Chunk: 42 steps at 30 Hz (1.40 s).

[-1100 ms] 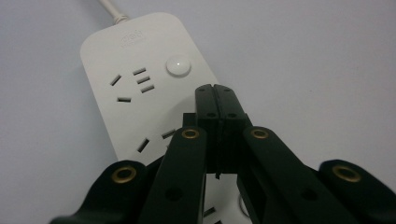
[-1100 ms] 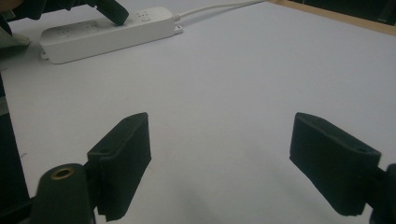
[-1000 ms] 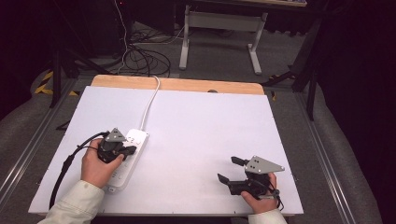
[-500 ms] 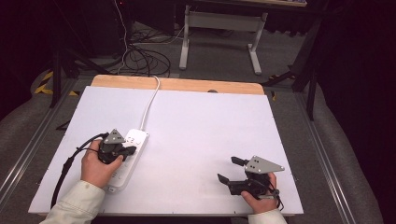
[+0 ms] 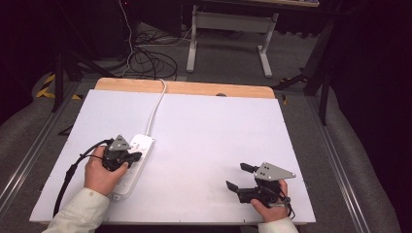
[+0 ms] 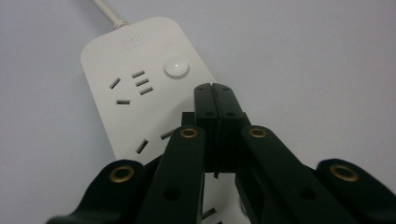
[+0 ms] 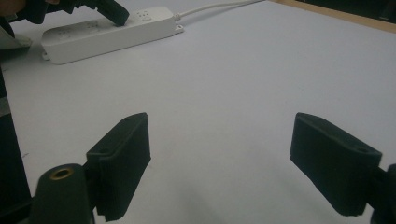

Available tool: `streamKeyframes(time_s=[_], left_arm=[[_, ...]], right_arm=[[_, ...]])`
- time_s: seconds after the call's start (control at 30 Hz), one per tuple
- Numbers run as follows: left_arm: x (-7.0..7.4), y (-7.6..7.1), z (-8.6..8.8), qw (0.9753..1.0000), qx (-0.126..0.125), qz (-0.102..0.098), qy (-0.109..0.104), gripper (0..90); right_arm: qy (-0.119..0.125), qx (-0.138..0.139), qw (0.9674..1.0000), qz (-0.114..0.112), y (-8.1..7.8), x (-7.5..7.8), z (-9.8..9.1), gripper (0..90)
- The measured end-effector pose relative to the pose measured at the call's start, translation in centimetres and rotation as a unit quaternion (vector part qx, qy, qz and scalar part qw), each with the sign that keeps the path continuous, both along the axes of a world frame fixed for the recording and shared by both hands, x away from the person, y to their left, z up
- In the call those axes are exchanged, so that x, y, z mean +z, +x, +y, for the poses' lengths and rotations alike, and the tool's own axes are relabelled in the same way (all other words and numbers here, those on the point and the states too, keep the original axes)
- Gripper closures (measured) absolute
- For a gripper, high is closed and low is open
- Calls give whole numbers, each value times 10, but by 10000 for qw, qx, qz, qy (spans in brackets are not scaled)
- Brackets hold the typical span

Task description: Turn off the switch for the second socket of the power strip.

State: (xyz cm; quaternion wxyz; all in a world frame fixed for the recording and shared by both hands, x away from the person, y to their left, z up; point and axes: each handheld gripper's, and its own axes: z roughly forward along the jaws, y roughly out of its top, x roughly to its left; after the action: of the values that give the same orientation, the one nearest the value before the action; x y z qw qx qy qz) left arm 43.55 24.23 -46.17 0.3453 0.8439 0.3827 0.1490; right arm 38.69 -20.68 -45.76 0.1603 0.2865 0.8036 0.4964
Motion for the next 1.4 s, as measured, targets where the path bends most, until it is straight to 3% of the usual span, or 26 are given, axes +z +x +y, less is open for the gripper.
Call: streamKeyframes(time_s=[0.17,0.3,0.33,0.37,0.43,0.47,0.57,0.7,0.87,1.1,1.37,1.4], left_arm=[[0,0,0,10000,-9,28,46,900],[0,1,2,10000,28,39,-42,900],[-1,1,2,10000,19,16,-78,900],[-2,1,3,9997,20,-176,-188,900],[-1,1,4,9996,113,-231,-102,900],[1,1,5,9995,106,-291,-18,900],[6,-1,7,9991,98,-278,-318,900],[12,-3,9,9985,89,-340,-419,900],[16,-4,10,9988,14,-276,-406,900],[32,-12,11,9981,-30,-472,-396,900],[36,-14,11,9979,-59,-382,-512,900],[37,-14,12,9977,-74,-454,-490,898]], right_arm=[[-1,2,10000,3,0,0,0,202],[2,4,10000,13,0,0,0,202],[9,-6,10000,23,1,-1,0,202],[9,-6,10000,23,1,-1,0,202],[15,-8,10000,36,1,-1,0,202],[16,-6,10000,33,1,-1,0,202],[25,0,10000,32,1,-1,0,202],[8,6,10000,27,2,-1,0,202],[24,-3,10000,36,1,-1,-1,202],[21,-12,10000,20,1,-1,-1,202],[33,-10,10000,23,2,-1,-2,202],[34,-12,10000,32,2,-1,-2,202]])
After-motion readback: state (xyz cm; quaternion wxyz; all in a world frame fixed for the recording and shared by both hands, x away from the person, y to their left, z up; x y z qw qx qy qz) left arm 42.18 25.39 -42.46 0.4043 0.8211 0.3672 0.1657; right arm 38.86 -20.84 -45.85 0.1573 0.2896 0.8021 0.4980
